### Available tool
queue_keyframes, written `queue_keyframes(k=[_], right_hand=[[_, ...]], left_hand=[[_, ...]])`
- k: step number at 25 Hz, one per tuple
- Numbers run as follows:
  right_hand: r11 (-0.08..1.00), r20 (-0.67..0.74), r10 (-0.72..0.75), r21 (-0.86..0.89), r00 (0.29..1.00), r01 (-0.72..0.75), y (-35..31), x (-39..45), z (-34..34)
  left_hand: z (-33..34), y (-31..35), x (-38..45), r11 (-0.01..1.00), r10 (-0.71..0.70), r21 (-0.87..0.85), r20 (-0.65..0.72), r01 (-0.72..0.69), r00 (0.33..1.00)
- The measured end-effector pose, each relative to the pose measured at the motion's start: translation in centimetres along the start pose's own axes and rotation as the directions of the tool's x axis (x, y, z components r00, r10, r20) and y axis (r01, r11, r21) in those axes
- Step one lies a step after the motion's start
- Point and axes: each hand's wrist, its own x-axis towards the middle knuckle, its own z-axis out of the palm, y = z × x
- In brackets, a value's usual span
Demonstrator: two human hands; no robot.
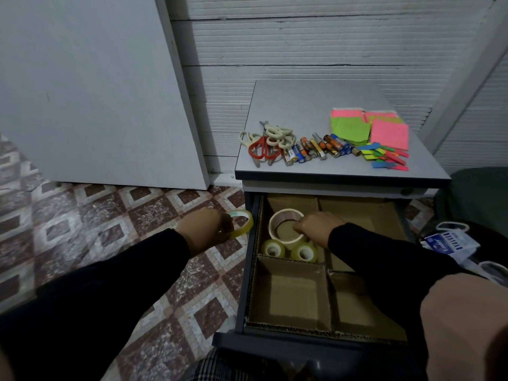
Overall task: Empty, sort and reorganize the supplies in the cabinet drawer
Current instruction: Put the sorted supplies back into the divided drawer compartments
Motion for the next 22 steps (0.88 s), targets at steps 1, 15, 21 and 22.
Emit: queue_keyframes(k=[1,15,21,22], right_hand=[[0.999,0.013,-0.009,0.047,1.0,0.009,0.0,0.2,-0.2],[0.982,0.149,0.186,-0.05,0.971,-0.18,0.2,-0.1,-0.6],[0.983,0.091,0.185,-0.015,0.978,-0.185,-0.5,0.0,-1.1],[0.98,0.094,0.195,0.009,0.976,-0.197,-0.4,-0.1,-1.1]], left_hand=[[-0.1,0.2,0.0,1.0,0.004,-0.001,-0.007,-0.004,1.0],[-0.5,5.8,2.9,0.994,0.099,0.048,-0.01,-0.099,0.995],[-0.6,5.5,3.4,0.994,0.093,0.067,-0.021,-0.091,0.995],[-0.7,5.5,3.6,0.993,0.089,0.079,-0.012,-0.088,0.996]])
